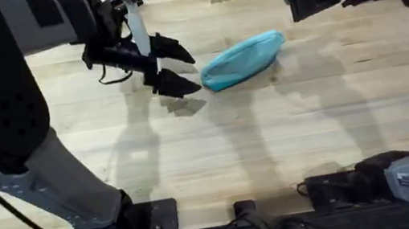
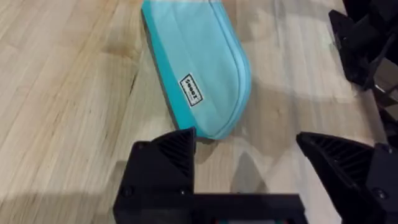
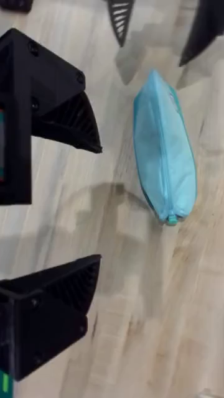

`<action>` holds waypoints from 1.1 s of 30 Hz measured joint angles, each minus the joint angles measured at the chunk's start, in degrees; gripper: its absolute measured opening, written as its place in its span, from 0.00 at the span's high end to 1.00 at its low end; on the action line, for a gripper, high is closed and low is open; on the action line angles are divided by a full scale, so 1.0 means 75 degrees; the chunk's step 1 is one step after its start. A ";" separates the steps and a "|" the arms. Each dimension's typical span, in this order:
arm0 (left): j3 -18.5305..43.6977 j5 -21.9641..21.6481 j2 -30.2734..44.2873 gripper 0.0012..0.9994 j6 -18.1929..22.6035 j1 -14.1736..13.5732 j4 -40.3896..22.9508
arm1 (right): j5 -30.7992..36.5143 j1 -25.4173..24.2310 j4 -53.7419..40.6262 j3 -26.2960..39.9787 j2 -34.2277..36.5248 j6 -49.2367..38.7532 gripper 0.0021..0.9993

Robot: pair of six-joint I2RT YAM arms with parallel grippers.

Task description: Unzip the bag, pick up the pens from the table one at a time and place them inside, then zip the bag closed.

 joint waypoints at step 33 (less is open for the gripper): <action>0.3742 -0.1357 0.0000 0.00 0.0000 0.0000 -0.2631 | 0.0029 0.0076 -0.0032 0.0000 -0.1297 -0.0615 0.00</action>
